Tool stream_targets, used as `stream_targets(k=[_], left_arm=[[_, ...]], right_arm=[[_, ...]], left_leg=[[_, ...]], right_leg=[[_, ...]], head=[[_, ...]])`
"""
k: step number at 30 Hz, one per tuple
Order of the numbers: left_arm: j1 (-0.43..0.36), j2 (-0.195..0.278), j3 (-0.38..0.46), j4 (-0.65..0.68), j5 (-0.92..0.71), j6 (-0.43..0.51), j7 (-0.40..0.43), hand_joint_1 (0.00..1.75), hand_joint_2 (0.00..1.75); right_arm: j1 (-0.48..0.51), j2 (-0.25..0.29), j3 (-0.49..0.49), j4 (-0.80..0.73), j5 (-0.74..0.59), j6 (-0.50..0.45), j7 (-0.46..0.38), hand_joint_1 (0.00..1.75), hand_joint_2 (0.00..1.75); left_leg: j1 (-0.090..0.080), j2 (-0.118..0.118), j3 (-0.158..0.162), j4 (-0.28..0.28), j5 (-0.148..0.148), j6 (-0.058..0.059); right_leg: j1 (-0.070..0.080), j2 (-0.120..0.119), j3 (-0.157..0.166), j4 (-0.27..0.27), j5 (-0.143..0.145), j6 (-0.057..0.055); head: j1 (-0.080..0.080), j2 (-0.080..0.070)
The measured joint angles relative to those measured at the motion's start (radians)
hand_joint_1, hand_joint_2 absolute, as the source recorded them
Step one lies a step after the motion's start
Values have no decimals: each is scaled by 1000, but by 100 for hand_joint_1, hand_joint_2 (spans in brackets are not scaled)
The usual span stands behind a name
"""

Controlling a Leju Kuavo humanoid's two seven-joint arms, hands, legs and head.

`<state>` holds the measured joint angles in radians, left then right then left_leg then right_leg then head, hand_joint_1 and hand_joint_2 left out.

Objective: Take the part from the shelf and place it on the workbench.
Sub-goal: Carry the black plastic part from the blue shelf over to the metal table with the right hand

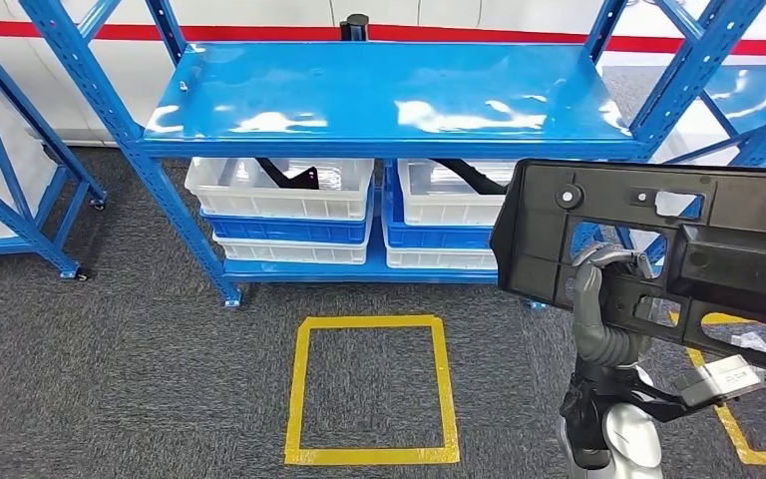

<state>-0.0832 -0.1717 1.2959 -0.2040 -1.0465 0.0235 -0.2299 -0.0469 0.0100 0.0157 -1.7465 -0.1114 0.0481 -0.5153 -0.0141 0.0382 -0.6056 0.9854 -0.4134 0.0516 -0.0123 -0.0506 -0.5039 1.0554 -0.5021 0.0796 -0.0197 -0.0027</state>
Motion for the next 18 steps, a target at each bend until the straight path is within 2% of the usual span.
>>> stream_targets(k=[1,2,4,5,6,8,9,10,11,12,13,15,17,18], left_arm=[[1,4,2,0,0,2,3,0,175],[2,8,4,-1,0,4,5,0,175],[2,14,8,-1,0,5,6,0,175],[2,17,10,-1,0,6,6,0,175],[2,19,12,-1,0,8,8,0,175],[3,21,13,-1,0,16,13,0,175],[3,23,14,-1,1,20,18,0,175],[3,24,15,-1,1,24,22,0,175],[3,25,15,-1,1,26,26,0,175],[3,27,16,-1,1,28,29,0,175],[3,28,17,-1,1,31,31,0,175],[3,33,20,-1,3,40,40,0,175],[2,37,24,-1,7,52,54,0,175],[1,38,25,-1,8,57,61,0,175]], right_arm=[[1,0,0,-1,-2,3,0,175,175],[3,-1,0,-1,-3,5,0,175,175],[10,-2,0,-2,-4,7,0,175,175],[13,-2,-1,-2,-5,8,0,175,175],[15,-3,-1,-2,-5,9,0,175,175],[16,-3,-1,-2,-6,11,0,175,175],[19,-3,0,-2,-8,13,-1,175,175],[21,-4,0,-2,-9,14,-1,175,175],[22,-4,0,-2,-10,15,-2,175,175],[23,-5,0,-2,-12,15,-3,175,175],[24,-6,0,-2,-12,16,-4,175,175],[22,-7,0,-2,-15,16,-5,175,175],[20,-9,3,-2,-21,17,-6,175,175],[19,-10,4,-2,-24,18,-6,175,175]], left_leg=[[-3,9,-2,3,4,-5],[-4,18,-3,4,7,-9],[-2,29,-5,9,8,-17],[1,20,-11,23,-6,-22],[4,5,-24,55,-35,-29],[10,-29,-70,177,-117,-40],[12,-35,-93,244,-149,-43],[14,-38,-107,289,-163,-46],[17,-39,-104,301,-158,-47],[20,-40,-83,274,-136,-47],[23,-47,-47,217,-105,-46],[28,-84,29,94,-63,-42],[28,-106,59,40,-59,-38],[26,-97,59,33,-59,-36]], right_leg=[[4,-13,35,-58,-10,-8],[9,-14,46,-86,-20,-16],[3,4,38,-94,-18,-31],[-1,14,34,-94,-13,-41],[-6,21,32,-95,-8,-53],[-7,36,22,-93,3,-69],[-7,44,16,-92,7,-72],[-6,52,11,-90,10,-72],[-6,62,6,-86,12,-71],[-6,72,3,-83,13,-71],[-7,82,0,-79,13,-70],[-5,101,-8,-71,14,-66],[-5,120,-18,-68,19,-54],[-5,129,-23,-67,23,-47]], head=[[-1,0],[-2,0],[-4,0],[-4,0],[-6,0],[-9,0],[-10,0],[-10,0],[-10,0],[-11,0],[-13,0],[-13,0],[-13,0],[-14,0]])
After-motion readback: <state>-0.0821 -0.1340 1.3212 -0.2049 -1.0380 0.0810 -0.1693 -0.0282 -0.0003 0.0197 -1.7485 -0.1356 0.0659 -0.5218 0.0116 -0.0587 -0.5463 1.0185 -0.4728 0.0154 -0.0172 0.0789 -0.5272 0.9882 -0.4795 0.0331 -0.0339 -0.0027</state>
